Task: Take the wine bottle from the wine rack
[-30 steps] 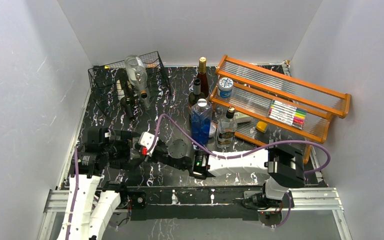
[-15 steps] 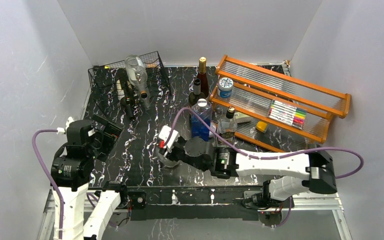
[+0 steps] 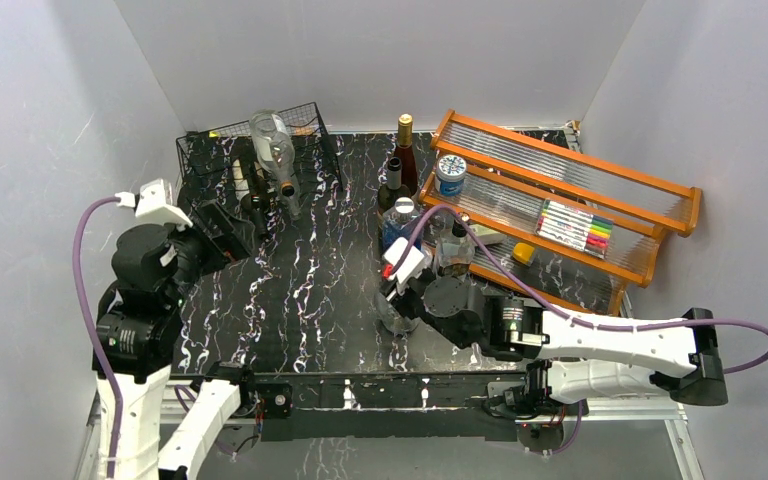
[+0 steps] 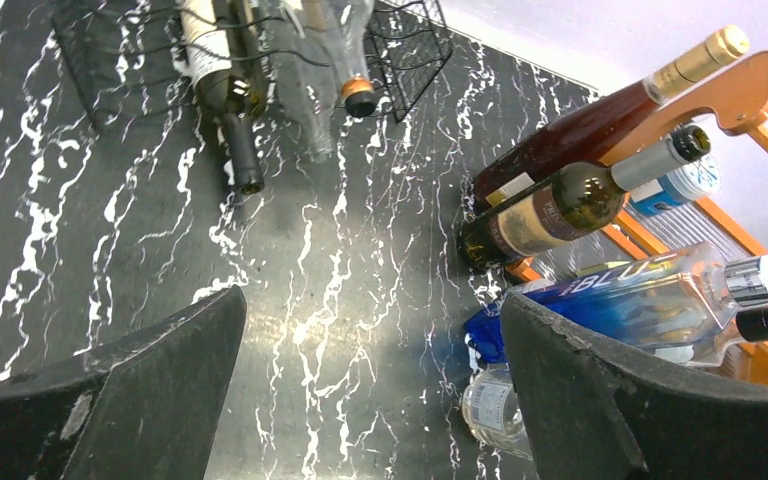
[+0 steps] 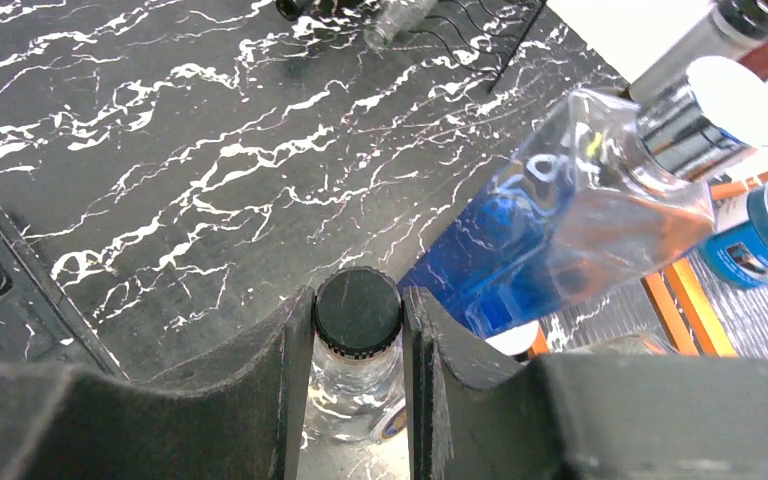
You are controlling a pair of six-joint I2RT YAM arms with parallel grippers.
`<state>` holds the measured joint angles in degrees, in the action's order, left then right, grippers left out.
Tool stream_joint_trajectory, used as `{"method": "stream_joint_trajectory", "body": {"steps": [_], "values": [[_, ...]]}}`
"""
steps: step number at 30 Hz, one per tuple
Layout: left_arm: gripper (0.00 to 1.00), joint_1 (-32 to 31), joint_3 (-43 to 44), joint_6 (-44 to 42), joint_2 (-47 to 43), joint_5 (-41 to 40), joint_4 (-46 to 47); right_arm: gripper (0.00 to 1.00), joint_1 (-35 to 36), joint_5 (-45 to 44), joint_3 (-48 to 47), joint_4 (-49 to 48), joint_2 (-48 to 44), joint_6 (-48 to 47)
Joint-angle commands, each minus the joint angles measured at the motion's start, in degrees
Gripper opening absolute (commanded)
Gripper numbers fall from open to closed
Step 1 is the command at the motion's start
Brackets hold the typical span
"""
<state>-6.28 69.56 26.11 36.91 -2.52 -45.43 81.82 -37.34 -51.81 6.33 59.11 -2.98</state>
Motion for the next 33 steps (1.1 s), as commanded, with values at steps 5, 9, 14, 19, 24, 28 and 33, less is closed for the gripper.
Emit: {"method": "stream_joint_trajectory", "body": {"steps": [5, 9, 14, 19, 24, 28, 33], "values": [[0.98, -2.3, 2.0, -5.1, 4.5, 4.1, 5.6, 0.0, -0.3, -7.7, -5.9, 1.6, -5.5, 4.8], [0.98, -2.3, 0.4, -4.3, 5.0, 6.1, 6.2, 0.0, -0.6, -9.7, -5.2, 2.3, -6.3, 5.5], [0.98, -2.3, 0.2, -3.9, 5.6, 7.0, 6.6, 0.0, -0.8, -11.9, -5.5, 4.4, -6.6, 6.9], [0.98, -2.3, -1.6, -2.6, 5.7, 8.4, 6.9, 0.0, -0.8, -14.4, -3.8, 3.3, -8.7, 7.8], [0.98, -2.3, -2.2, -2.0, 6.6, 8.6, 7.5, 0.29, -0.8, -15.8, -1.7, 1.4, -10.3, 6.9], [0.98, -2.3, -3.4, -0.7, 7.2, 10.1, 9.1, 0.35, -0.8, -13.9, -0.4, -3.1, -10.7, 3.8], [0.98, -2.3, -4.5, 1.6, 8.0, 12.2, 9.0, 0.57, -0.8, -14.8, -1.1, -2.9, -9.1, 3.0]]}}
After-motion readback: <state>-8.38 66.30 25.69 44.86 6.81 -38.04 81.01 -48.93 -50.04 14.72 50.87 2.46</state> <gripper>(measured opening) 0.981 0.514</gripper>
